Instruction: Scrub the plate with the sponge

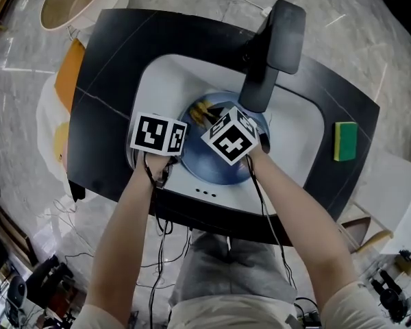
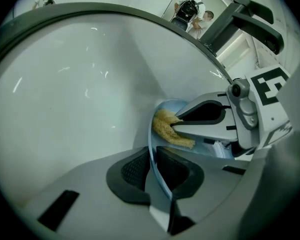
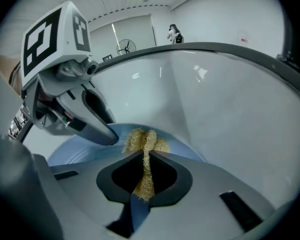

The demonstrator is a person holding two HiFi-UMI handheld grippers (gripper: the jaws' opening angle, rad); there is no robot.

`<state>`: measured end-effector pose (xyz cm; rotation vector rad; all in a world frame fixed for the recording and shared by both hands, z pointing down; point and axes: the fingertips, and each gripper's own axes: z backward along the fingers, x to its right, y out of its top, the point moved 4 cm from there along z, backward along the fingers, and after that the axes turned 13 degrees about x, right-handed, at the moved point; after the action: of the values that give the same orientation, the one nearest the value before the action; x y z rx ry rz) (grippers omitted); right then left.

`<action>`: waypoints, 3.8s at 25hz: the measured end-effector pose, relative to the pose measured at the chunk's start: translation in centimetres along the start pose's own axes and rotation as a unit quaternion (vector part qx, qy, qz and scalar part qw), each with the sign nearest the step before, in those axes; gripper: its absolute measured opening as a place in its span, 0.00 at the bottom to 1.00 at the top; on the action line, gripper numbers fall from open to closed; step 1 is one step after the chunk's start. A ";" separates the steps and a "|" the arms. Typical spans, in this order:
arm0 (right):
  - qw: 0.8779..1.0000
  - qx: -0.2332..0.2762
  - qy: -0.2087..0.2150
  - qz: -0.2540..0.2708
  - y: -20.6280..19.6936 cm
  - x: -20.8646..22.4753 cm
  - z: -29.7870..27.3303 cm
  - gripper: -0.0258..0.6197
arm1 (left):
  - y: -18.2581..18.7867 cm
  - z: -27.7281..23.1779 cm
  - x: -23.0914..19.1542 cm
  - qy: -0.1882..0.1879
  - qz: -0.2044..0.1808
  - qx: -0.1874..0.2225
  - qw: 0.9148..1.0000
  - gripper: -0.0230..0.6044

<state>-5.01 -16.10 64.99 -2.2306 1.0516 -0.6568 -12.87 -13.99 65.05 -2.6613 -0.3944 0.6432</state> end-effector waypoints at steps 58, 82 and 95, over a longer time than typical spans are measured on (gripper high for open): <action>0.977 -0.153 0.079 0.127 -8.4 -2.5 9.4 0.12 | 0.2 1.9 -0.6 0.020 -0.008 0.013 1.000 0.10; 0.991 -0.059 -0.027 0.121 0.0 -0.8 -0.5 0.12 | 0.3 2.0 -1.5 0.036 0.009 0.007 0.999 0.10; 0.977 -0.171 0.060 0.112 -8.3 -2.9 9.4 0.12 | -0.1 2.0 -0.8 0.015 0.013 0.003 1.000 0.10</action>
<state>3.67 -6.70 63.42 -2.3275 1.5521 -0.5483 -14.59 -13.59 63.75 -2.6710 -0.3508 0.6109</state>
